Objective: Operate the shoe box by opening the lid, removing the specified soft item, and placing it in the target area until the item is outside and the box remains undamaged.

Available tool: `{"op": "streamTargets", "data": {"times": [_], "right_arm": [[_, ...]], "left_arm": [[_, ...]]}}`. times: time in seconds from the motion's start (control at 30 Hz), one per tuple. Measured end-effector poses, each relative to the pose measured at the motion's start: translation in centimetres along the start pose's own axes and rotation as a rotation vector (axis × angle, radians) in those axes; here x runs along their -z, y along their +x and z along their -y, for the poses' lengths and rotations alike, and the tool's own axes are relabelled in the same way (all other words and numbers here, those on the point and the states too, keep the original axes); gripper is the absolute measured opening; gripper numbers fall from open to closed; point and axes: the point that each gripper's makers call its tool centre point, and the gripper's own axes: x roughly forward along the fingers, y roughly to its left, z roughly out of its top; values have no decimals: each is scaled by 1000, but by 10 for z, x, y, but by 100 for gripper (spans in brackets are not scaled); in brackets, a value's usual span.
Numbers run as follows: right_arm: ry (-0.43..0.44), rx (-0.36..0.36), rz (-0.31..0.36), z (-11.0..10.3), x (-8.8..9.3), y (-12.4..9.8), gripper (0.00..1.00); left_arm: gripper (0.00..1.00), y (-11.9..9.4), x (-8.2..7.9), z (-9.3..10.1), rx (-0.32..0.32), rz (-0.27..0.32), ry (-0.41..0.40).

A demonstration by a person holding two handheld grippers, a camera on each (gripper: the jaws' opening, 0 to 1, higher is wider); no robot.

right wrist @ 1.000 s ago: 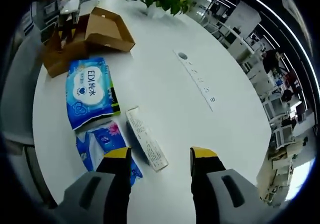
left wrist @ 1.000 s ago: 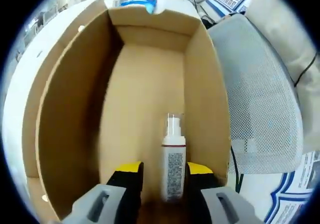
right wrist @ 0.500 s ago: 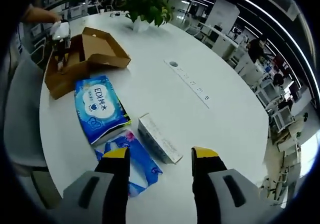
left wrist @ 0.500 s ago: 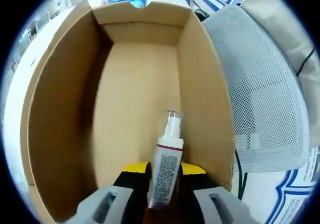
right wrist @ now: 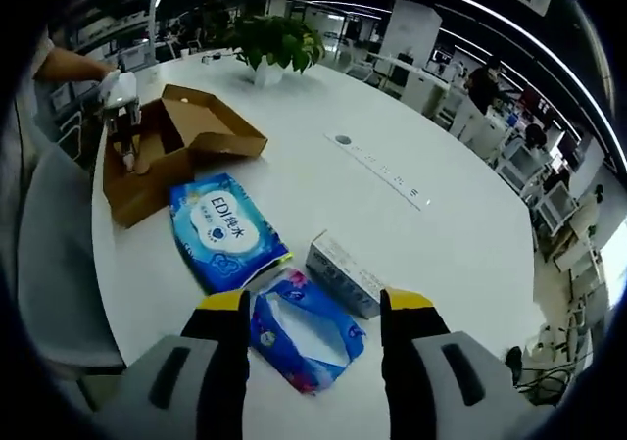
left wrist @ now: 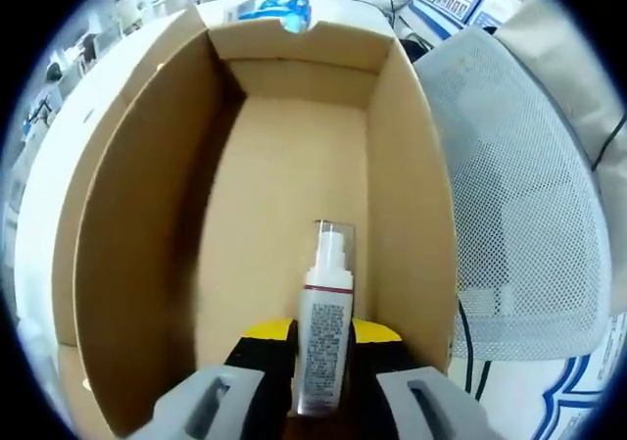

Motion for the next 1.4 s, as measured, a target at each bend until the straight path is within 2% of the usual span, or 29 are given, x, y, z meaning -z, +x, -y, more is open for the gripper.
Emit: {"op": "streamTargets", "data": {"times": [0.17,0.27,0.47,0.77,0.87,1.07,1.17,1.33,1.4], "right_arm": [[25,-5,32,-13,-5,-2,51],[48,-13,62,-20,-10,-2,52],[84,-32,114,-40,-22,0,53],[145,-95,202,-83,-47,11,55],[155,-111,213,-96,-53,16,55],[183,-160,246,-125,-65,24,55],[225,-194,289,-141,-77,26,56],[234,-234,312,-160,-87,29,55],[232,-256,328,-171,-93,30,54]], "left_arm": [[19,-5,-4,0,-21,28,-28],[19,-10,-12,5,-21,62,-61],[19,-18,-22,11,-37,94,-72],[19,-32,-45,15,-77,166,-75],[19,-36,-51,14,-91,189,-76],[19,-48,-72,13,-113,290,-101],[19,-56,-88,12,-120,367,-130],[19,-64,-102,7,-130,441,-149],[19,-69,-114,6,-132,495,-169]]}}
